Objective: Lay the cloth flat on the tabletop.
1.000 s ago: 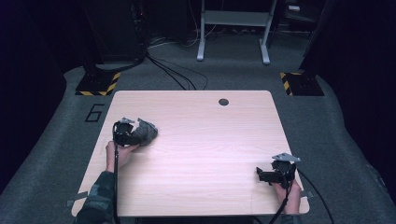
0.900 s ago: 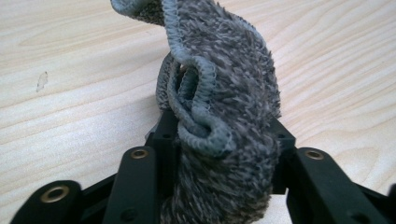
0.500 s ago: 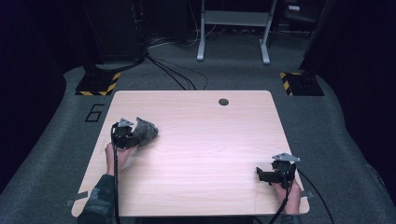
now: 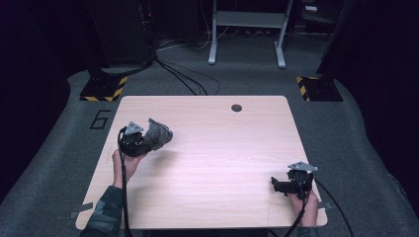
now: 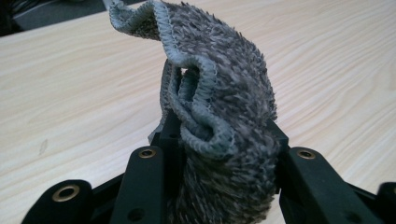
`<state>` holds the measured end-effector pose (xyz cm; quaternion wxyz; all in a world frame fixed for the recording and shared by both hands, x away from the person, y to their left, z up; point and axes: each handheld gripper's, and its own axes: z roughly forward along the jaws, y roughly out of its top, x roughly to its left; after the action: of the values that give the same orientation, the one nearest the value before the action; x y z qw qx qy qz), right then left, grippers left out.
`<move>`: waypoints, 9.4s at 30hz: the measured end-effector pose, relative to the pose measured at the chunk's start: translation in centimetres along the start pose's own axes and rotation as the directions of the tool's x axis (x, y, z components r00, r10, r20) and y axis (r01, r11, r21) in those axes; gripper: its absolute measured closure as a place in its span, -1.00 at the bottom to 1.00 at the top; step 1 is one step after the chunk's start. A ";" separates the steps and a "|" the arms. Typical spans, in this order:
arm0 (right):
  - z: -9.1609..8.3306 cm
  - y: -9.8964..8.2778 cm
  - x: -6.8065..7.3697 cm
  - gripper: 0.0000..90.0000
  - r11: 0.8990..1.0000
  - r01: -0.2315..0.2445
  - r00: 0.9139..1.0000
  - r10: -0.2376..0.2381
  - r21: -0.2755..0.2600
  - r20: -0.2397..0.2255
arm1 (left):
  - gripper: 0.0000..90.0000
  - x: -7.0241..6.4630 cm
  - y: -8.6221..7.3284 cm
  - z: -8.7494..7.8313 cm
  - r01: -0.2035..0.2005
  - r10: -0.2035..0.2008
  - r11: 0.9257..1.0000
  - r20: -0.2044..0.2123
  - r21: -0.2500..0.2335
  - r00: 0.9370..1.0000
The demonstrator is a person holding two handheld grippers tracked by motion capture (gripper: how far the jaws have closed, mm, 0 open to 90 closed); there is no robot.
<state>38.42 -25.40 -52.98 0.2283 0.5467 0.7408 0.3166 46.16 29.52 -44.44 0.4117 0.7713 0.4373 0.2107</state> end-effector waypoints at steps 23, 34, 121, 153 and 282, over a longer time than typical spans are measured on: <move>0.0 0.0 0.0 -1.00 1.000 0.000 1.000 0.000 0.000 0.000 | 0.38 -7.2 1.8 1.0 -0.100 0.102 0.995 0.133 -0.022 0.986; 0.0 0.0 0.1 -1.00 1.000 0.024 1.000 -0.024 0.002 -0.007 | 0.35 -10.9 0.8 3.9 -0.134 0.123 0.990 0.210 0.038 0.970; 0.3 11.7 13.4 0.92 0.954 0.257 0.914 -0.291 -0.154 -0.283 | 0.96 -6.3 0.0 2.6 0.001 -0.005 1.000 0.152 0.024 0.988; -1.2 10.3 11.9 0.26 0.962 0.242 0.899 -0.272 -0.128 -0.344 | -0.24 -5.1 -1.7 2.5 0.075 -0.106 0.984 0.197 0.162 0.975; 1.8 15.5 7.7 0.97 0.979 0.167 0.921 -0.196 -0.113 -0.336 | 0.94 -3.9 0.5 5.4 0.042 -0.092 0.977 0.237 0.209 0.967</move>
<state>47.63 -14.55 -43.04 0.1455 0.4016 0.8031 0.4153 47.99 23.62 -46.99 0.3887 0.8139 0.4283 0.0541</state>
